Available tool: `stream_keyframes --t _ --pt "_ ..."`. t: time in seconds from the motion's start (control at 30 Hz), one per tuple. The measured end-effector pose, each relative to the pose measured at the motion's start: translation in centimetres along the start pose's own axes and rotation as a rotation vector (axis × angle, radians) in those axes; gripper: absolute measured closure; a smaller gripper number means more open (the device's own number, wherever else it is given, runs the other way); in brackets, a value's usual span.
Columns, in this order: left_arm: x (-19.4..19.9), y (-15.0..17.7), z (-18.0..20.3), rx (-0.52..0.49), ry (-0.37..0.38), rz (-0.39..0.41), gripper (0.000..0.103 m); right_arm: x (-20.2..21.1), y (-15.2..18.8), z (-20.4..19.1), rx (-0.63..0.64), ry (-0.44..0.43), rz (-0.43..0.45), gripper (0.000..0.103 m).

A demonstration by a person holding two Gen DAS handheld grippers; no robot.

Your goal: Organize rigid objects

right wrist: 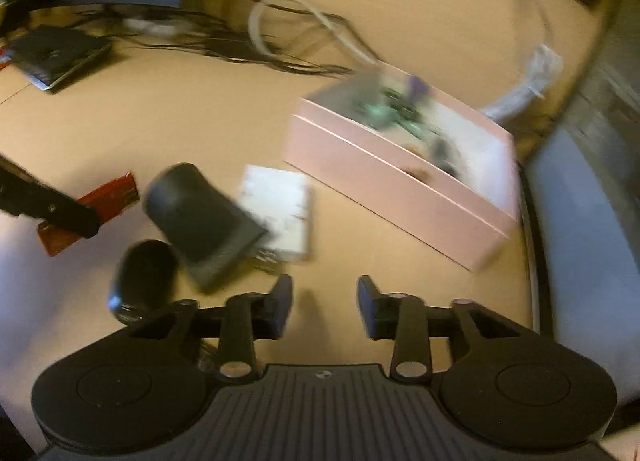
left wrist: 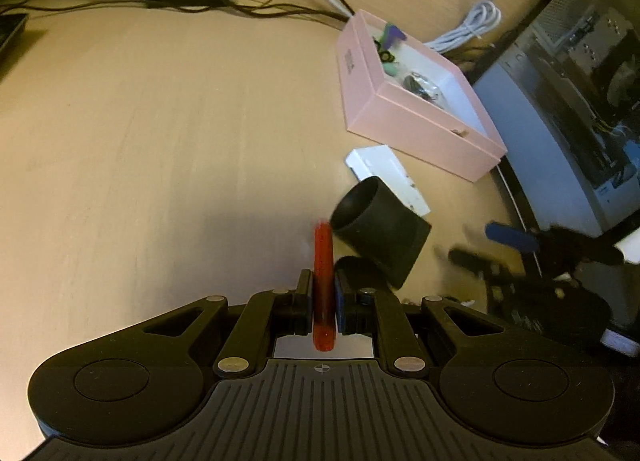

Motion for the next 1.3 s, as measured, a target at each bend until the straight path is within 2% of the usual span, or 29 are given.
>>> stream_keyframes --t 0.07,0.2,0.3,0.37,0.4,0.53,0.57,0.73,0.8,0.83,0.87,0.93,0.97,1.0,1.13,1.27,1.3 --pt "-0.1 -0.2 0.1 -0.002 -0.007 0.008 0.090 0.7 0.5 -0.2 -0.039 -0.090 -0.012 0.035" --pt "0.6 -0.4 -0.2 -0.004 -0.026 0.033 0.090 1.5 1.2 -3.2 0.007 -0.230 -0.027 0.034" --pt "0.7 -0.1 -0.4 0.001 -0.035 0.030 0.090 1.5 1.3 -5.0 0.067 -0.240 -0.011 0.034" --pt "0.6 0.2 -0.6 0.008 -0.037 0.021 0.090 1.0 1.3 -5.4 0.071 -0.245 -0.037 0.040" --pt "0.5 0.4 -0.6 0.012 -0.039 0.015 0.090 0.7 1.4 -5.7 0.080 -0.242 -0.056 0.051" --pt "0.2 1.1 -0.1 0.025 -0.023 -0.006 0.090 1.1 1.9 -5.7 0.156 -0.191 -0.055 0.072" --pt "0.1 1.1 0.2 0.016 -0.019 -0.009 0.090 1.1 2.1 -5.4 0.179 -0.157 -0.049 0.081" --pt "-0.7 1.3 1.1 -0.013 -0.025 -0.033 0.090 0.3 2.7 -2.7 0.282 0.092 0.000 0.083" --pt "-1.2 1.4 1.3 -0.016 -0.028 -0.058 0.090 0.5 2.8 -1.5 0.242 0.118 -0.005 0.082" --pt "-1.5 1.5 1.4 -0.015 -0.024 -0.070 0.090 0.8 2.8 -0.9 0.193 0.098 -0.013 0.081" --pt "-1.7 1.5 1.7 -0.016 -0.013 -0.075 0.090 1.1 2.7 -0.2 0.130 0.063 -0.029 0.076" --pt "-2.0 1.6 2.2 -0.032 -0.003 -0.085 0.090 1.4 2.8 1.2 -0.004 -0.016 -0.060 0.057" --pt "-2.2 1.6 2.5 -0.042 -0.001 -0.090 0.090 1.5 3.0 1.6 -0.061 -0.043 -0.065 0.043" --pt "-2.2 1.7 2.6 -0.050 0.001 -0.092 0.090 1.6 3.1 2.0 -0.115 -0.060 -0.062 0.036" --pt "-2.3 1.7 2.8 -0.063 -0.004 -0.093 0.089 1.1 3.1 2.7 -0.247 -0.097 -0.054 0.035" --pt "-2.3 1.8 3.0 -0.066 -0.011 -0.091 0.089 -0.4 3.2 1.1 -0.290 -0.153 -0.085 0.023" --pt "-2.3 1.8 3.1 -0.070 -0.015 -0.091 0.089 -0.6 3.0 0.6 -0.296 -0.172 -0.070 0.022"
Point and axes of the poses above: each gripper's, at about its wrist camera, not at the fingertips, and x roughly against the way its jaws point, z to its right, y to its underside, the point moved 4 cm from there along -x, roughly the way its jaws point, and after that the axes turned 3 degrees about y, right-handed, at the moved point
